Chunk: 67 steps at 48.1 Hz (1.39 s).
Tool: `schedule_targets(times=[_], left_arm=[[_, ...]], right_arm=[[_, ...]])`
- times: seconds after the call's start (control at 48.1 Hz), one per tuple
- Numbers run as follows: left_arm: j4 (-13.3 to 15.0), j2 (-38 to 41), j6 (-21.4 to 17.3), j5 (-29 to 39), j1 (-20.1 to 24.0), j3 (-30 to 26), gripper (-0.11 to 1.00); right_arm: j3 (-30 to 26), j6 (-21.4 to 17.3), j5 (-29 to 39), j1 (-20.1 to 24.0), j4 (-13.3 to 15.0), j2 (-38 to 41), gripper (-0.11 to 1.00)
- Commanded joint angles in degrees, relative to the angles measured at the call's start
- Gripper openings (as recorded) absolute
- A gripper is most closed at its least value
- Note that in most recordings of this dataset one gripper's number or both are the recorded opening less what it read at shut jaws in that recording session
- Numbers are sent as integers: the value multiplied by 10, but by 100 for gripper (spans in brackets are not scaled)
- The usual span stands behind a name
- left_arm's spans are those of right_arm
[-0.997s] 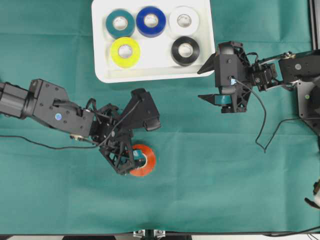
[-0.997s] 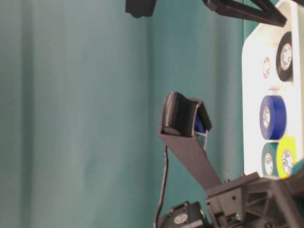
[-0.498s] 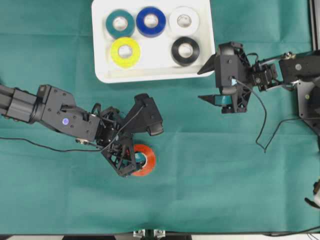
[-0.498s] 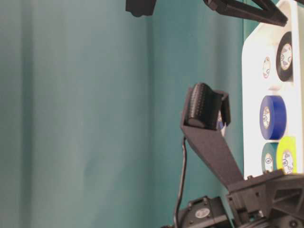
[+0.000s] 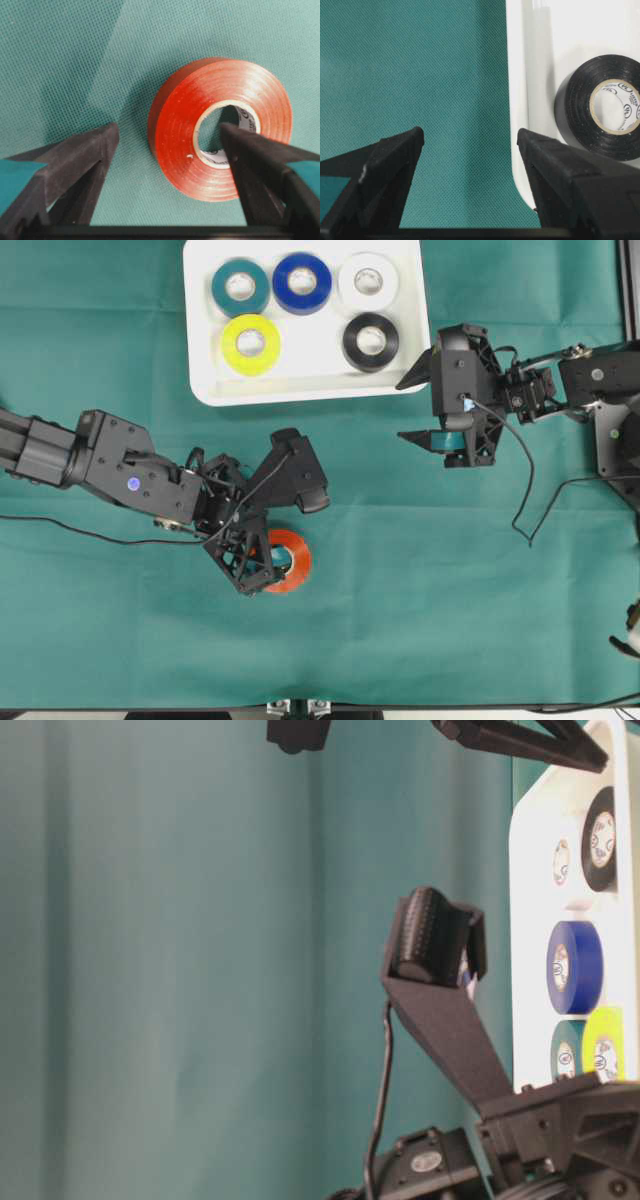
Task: Put the tape alternately from left to right into the white case.
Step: 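Carry the red roll with the left gripper into the tray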
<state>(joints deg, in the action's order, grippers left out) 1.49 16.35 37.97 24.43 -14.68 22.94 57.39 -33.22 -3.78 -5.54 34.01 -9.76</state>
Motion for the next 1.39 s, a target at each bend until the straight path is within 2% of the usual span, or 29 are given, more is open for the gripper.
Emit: schedule_targets(times=[0.0,0.083,0.208,0.685,1.101,1.371], left_arm=[[-1,-8,0,8,-1,-16,36],[-1,-7,0,14,-1,-19,14],[-1,-7,0,20,-1,-20,-3],[-1,-19,0,27,-1,-20,-3],[-1,-88,-3,62,0,-20,-3],[-2,-103,-4,80,2,-20,-3]], right_arm=[[-4,0,-4,1,0,-11,82],[-4,0,-5,1,0,-11,82],[-4,0,-5,0,1,-11,82],[-4,0,-5,1,1,-11,82],[-3,0,-5,1,1,-15,82],[3,-1,-4,0,1,-26,82]])
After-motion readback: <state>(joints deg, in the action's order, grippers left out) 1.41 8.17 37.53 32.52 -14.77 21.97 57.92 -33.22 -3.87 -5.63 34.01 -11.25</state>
